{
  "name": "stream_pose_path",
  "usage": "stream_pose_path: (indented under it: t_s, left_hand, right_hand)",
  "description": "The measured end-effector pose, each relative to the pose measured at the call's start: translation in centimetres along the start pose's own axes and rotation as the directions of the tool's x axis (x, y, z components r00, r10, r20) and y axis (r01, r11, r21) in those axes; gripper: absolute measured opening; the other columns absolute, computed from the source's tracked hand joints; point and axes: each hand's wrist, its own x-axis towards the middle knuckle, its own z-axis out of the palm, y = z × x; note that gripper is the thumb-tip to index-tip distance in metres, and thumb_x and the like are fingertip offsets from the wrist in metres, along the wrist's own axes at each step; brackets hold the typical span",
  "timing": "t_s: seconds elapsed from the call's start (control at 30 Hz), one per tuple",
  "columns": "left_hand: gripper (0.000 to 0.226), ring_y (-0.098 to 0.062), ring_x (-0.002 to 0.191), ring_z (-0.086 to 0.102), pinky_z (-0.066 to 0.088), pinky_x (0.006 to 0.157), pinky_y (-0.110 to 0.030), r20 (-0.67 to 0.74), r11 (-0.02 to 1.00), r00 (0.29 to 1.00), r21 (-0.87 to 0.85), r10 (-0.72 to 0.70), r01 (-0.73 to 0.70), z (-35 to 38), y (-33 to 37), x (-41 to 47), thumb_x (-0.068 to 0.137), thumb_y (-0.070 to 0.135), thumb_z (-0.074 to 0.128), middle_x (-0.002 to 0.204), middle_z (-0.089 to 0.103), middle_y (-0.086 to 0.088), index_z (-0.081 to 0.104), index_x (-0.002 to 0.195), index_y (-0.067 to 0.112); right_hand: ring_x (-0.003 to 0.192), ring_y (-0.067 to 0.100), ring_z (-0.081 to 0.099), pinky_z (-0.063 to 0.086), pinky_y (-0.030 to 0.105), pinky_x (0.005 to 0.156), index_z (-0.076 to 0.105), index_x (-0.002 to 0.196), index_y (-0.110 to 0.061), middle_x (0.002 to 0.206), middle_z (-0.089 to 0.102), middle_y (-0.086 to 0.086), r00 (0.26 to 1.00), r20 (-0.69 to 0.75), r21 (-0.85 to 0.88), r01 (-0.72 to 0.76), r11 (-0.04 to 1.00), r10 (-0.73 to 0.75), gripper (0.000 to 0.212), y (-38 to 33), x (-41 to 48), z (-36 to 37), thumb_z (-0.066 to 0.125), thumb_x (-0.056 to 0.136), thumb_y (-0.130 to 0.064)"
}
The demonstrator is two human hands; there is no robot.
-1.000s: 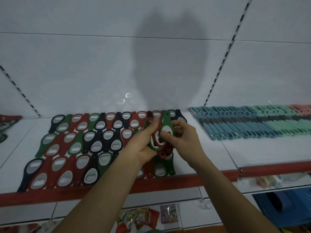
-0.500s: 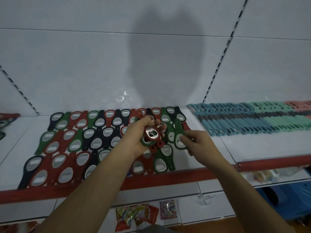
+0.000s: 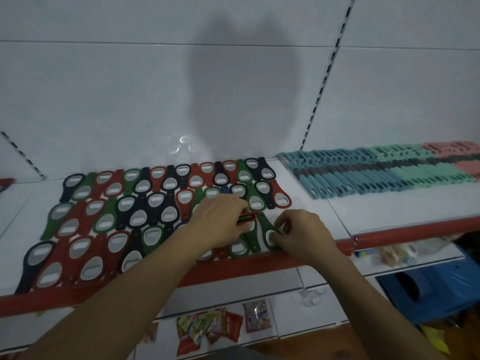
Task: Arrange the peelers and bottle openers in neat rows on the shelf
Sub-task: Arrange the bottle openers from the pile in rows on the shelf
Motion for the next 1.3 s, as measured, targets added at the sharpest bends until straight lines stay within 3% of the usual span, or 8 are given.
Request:
stream_pose_path:
  t_s: [0.47,0.6,0.7,0.8,0.9,1.0,1.17,1.3]
  left_hand:
    - [0.041,-0.017,0.103,0.06,0.055,0.086,-0.043,0.1,0.992,0.993,0.096,0.069,-0.078,1.0,0.1,0.5,0.096,0.052,0.062,0.125,0.053,0.007,0.065,0.123,0.022]
    - [0.031,-0.015,0.093,0.059,0.055,0.08,-0.039,0.032,0.998,0.999,-0.053,0.035,-0.034,0.1,-0.1,0.8,0.094,0.049,0.065,0.108,0.056,0.007,0.066,0.111,0.023]
    - [0.024,-0.013,0.072,0.06,0.053,0.066,-0.034,-0.045,0.955,0.999,-0.297,-0.012,-0.002,-0.8,0.2,1.1,0.091,0.045,0.071,0.082,0.062,0.007,0.066,0.091,0.022]
    - [0.019,-0.013,0.066,0.063,0.057,0.066,-0.039,0.027,0.829,0.999,-0.56,0.028,-0.008,-1.7,0.9,1.5,0.087,0.038,0.073,0.074,0.066,0.002,0.068,0.085,0.02]
    - [0.012,-0.026,0.072,0.071,0.06,0.072,-0.051,0.078,0.649,0.995,-0.761,0.059,0.021,-1.9,1.6,1.9,0.083,0.028,0.071,0.077,0.071,-0.008,0.069,0.087,0.016]
    - [0.014,-0.021,0.08,0.071,0.06,0.078,-0.039,0.133,0.444,0.99,-0.891,0.054,0.095,-1.6,1.8,2.4,0.086,0.013,0.071,0.086,0.074,-0.003,0.07,0.1,0.011]
    - [0.032,-0.029,0.08,0.073,0.06,0.067,-0.037,0.295,-0.242,0.955,-0.928,-0.015,0.283,-0.9,2.6,2.6,0.092,0.028,0.073,0.102,0.075,-0.02,0.072,0.115,0.006]
    - [0.037,-0.027,0.066,0.072,0.06,0.061,-0.038,0.335,-0.289,0.898,-0.923,-0.284,0.253,-0.2,3.6,3.2,0.091,0.046,0.07,0.088,0.076,-0.018,0.076,0.102,0.011]
  right_hand:
    - [0.069,0.002,0.06,0.048,0.022,0.063,0.068,0.106,-0.034,0.072,0.063,-0.015,0.997,0.012,0.098,0.073,0.993,-0.075,0.026,0.1,-0.6,0.5,0.075,0.082,-0.04]
    - [0.065,-0.001,0.059,0.042,0.015,0.059,0.068,0.109,-0.034,0.072,0.063,-0.017,0.994,0.022,0.103,0.103,0.989,-0.105,0.027,0.2,-0.4,0.2,0.074,0.085,-0.044]
    - [0.066,0.002,0.063,0.044,0.013,0.058,0.067,0.107,-0.036,0.077,0.066,-0.013,0.976,-0.143,0.365,0.204,0.908,-0.162,0.027,-0.2,-0.2,-0.4,0.068,0.086,-0.054]
    - [0.076,0.011,0.066,0.051,0.02,0.062,0.069,0.111,-0.034,0.092,0.071,-0.008,0.953,-0.169,0.693,0.296,0.657,-0.25,0.022,-1.7,0.2,-1.6,0.07,0.09,-0.038]
    - [0.079,0.014,0.068,0.052,0.022,0.064,0.073,0.105,-0.024,0.09,0.074,-0.003,0.947,-0.188,0.721,0.313,0.618,-0.26,0.014,-2.5,1.1,-2.4,0.072,0.092,-0.019]
    - [0.07,0.004,0.066,0.049,0.016,0.059,0.074,0.102,-0.018,0.081,0.074,-0.006,0.962,-0.181,0.743,0.271,0.612,-0.206,0.01,-2.8,2.0,-3.1,0.069,0.094,-0.013]
    - [0.049,0.011,0.06,0.049,0.021,0.048,0.076,0.089,-0.014,0.065,0.071,0.001,0.986,-0.153,0.802,0.165,0.574,-0.07,0.005,-3.1,4.0,-5.0,0.073,0.091,-0.018]
    - [0.051,0.013,0.058,0.048,0.023,0.049,0.073,0.086,-0.008,0.067,0.071,0.004,0.996,-0.085,0.814,0.078,0.575,-0.014,0.016,-2.5,5.6,-5.4,0.074,0.092,-0.023]
